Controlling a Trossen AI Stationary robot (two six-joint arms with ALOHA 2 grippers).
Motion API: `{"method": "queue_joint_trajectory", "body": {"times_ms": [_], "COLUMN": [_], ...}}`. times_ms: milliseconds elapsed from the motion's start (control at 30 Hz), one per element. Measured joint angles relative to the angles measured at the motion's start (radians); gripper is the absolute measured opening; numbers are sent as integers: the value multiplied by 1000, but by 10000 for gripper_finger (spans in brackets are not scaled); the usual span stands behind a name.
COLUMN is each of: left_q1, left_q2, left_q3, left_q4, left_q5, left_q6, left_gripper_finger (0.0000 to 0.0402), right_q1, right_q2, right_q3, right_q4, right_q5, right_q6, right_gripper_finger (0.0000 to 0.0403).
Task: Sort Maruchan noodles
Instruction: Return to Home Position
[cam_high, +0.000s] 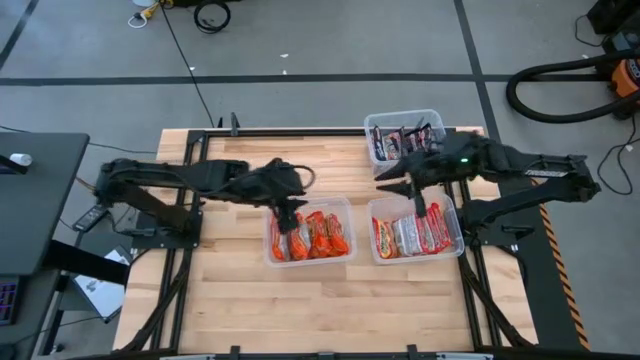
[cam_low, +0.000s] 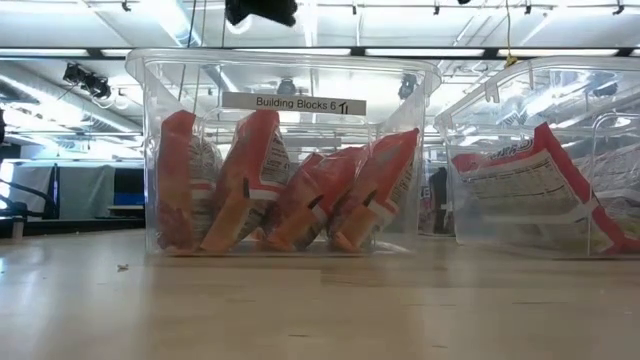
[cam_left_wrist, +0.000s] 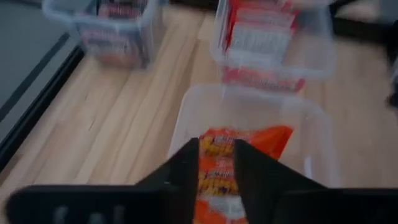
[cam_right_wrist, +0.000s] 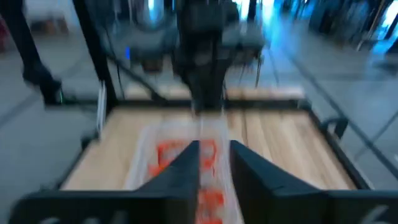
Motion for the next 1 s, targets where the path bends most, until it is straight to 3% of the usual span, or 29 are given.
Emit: {"method": "queue_joint_trajectory", "body": {"times_ms": [200, 333, 433, 500, 567, 700, 833, 1000], "left_q1": [5, 11, 11, 7, 2, -9, -2, -8], "left_q2": [-270, -460, -555, -607, -659, -744, -856, -1001], "left_q3": [-216, -258, -258, -266, -293, -425, -571, -696], "left_q4": [82, -73, -200, -210, -144, 134, 306, 344], "left_q5": [-17, -58, -61, -51, -38, 25, 27, 85], "left_q6": [5, -2, 7, -81, -107, 149, 235, 223], "left_gripper_finger": [16, 13, 30, 38, 43, 45, 45, 45], "right_q1": [-3, -2, -1, 0, 0, -35, -101, -110], "right_q2": [-139, -204, -227, -227, -221, -213, -228, -298], "right_q3": [-77, -105, -107, -106, -106, -134, -219, -297], "right_q4": [40, 11, -24, -15, -15, 49, 138, 186], "right_q5": [55, 52, 43, 33, -32, -97, -189, -198], "right_q6": [65, 40, 149, 227, 157, 43, 80, 195], "right_gripper_finger": [9, 24, 48, 58, 65, 68, 68, 66]}}
